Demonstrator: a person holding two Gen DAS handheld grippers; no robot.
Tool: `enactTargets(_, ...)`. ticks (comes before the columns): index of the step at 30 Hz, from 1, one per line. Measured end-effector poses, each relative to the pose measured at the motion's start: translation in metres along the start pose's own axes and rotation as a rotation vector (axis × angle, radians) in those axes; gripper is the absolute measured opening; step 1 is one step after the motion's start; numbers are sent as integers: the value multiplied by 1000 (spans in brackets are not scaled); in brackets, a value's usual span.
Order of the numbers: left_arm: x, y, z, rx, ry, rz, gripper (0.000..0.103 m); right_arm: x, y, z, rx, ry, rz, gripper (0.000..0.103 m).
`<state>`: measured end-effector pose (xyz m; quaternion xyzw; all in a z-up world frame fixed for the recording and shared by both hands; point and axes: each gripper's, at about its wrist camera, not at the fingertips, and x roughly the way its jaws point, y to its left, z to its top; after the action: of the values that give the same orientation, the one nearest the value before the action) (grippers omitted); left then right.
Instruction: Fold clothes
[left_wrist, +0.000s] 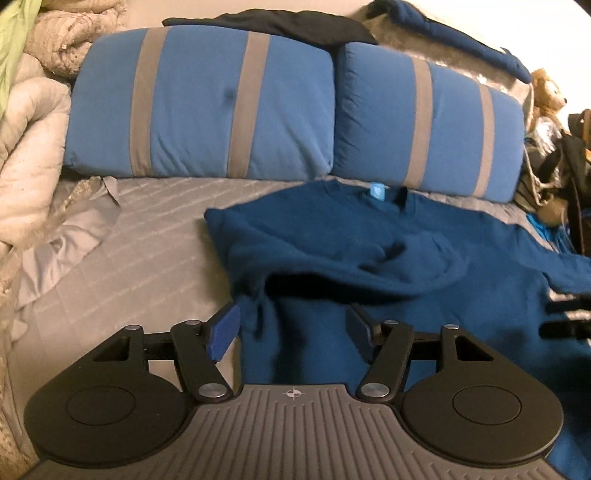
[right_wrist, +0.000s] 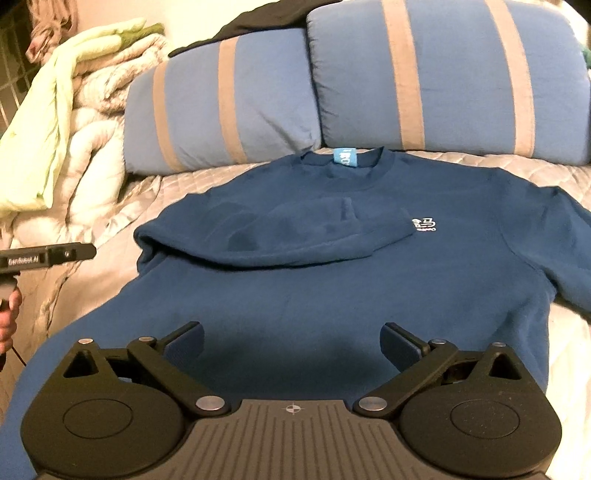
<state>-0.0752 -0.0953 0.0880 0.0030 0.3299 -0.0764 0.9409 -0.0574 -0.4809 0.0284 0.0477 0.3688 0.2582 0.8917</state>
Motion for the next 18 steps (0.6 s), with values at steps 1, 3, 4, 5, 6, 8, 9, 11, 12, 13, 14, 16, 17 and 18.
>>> enactTargets(1,0,2,-3,-5,-1,-7,63,0,1,1,-24,4,-5,99)
enactTargets(3,-1,5,-9,-13,-3,-23,63,-1,2,5,-91,8,-24,98)
enactTargets(4,1,6,-11,-12,-2,-24,63,-1,2,8,-128,10,-36,98)
enactTargets(5,2,7,-13,-11,0,-25,63,-1,1,11,-163,13,-48,97)
enactTargets(6,3,8,-15,-12,1,-25,63,1,-2,14,-190,17,-56,96)
enactTargets(8,6,11,-17,-18,6,-20,63,6,-9,21,-234,27,-67,92)
enactTargets(9,7,13,-18,-22,7,-16,63,9,-13,25,-256,32,-72,91)
enactTargets(11,7,14,-19,-27,14,-14,63,19,-19,31,-312,40,-96,88)
enactTargets(12,7,12,-20,-20,13,-19,63,24,-22,35,-342,44,-110,88)
enactTargets(13,6,11,-21,-11,11,-25,63,30,-26,38,-365,51,-120,88)
enactTargets(14,6,9,-21,3,10,-25,63,37,-32,41,-367,56,-124,87)
enactTargets(16,6,7,-22,19,12,-22,63,52,-44,49,-346,62,-125,86)
enactTargets(17,7,8,-22,17,12,-28,63,58,-51,53,-327,62,-127,83)
enactTargets(18,7,8,-23,15,11,-35,63,64,-58,57,-303,59,-131,81)
